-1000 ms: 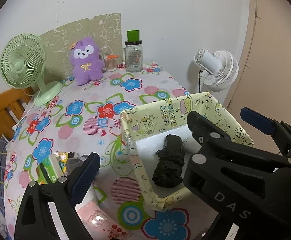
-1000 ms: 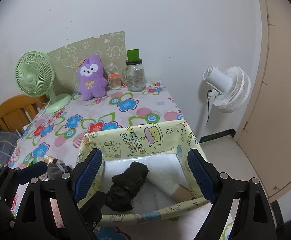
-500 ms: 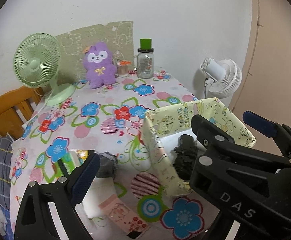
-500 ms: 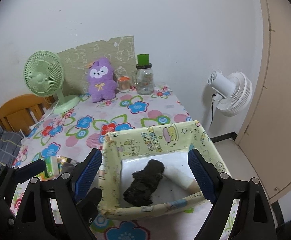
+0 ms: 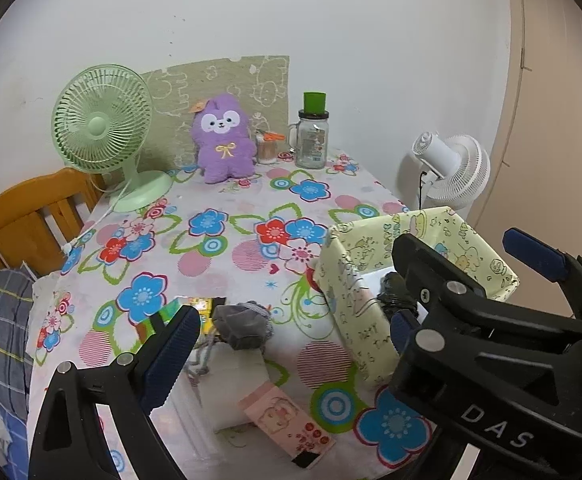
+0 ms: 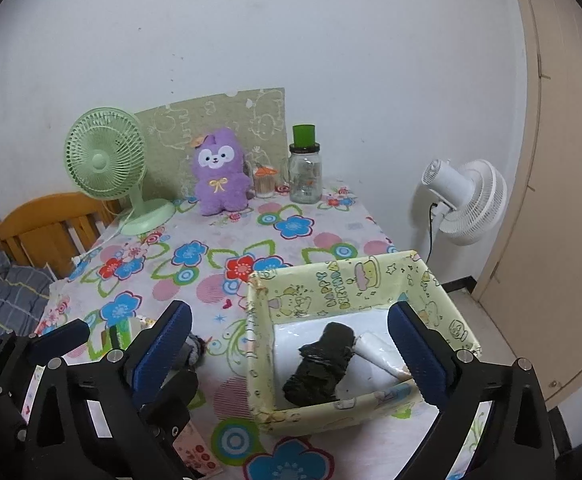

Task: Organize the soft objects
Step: 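Move both tools back toward the remaining items on the table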

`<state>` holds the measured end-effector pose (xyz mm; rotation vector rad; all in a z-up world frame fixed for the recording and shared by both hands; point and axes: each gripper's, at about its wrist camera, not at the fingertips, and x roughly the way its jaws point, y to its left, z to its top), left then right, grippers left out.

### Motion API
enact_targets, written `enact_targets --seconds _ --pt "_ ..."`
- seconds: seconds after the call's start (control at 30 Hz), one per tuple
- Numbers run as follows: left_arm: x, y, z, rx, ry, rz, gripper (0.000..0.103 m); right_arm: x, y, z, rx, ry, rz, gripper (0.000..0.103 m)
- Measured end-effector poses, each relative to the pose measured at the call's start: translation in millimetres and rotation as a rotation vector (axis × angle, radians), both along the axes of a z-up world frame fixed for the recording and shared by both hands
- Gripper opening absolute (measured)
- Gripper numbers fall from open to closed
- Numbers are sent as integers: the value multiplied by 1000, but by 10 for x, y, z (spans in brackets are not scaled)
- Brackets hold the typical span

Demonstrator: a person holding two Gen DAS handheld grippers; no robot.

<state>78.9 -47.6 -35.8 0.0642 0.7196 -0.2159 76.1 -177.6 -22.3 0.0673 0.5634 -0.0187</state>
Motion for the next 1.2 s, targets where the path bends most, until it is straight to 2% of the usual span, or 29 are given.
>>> enact_targets --seconds 0.3,0.63,0.8,1.07,1.2 --pt "-57 285 -106 -25 -3 24 97 -69 247 -74 17 -14 19 102" --pt "-167 534 -247 -10 -8 65 97 -124 494 -240 42 -1 56 103" --pt "-193 633 -330 -12 3 96 97 -224 594 -316 50 -61 52 103" --pt "-241 739 -455 -10 10 107 97 -238 723 -426 41 -38 81 103" --pt "-279 773 -508 -9 -11 111 97 -250 765 -486 39 -31 86 103"
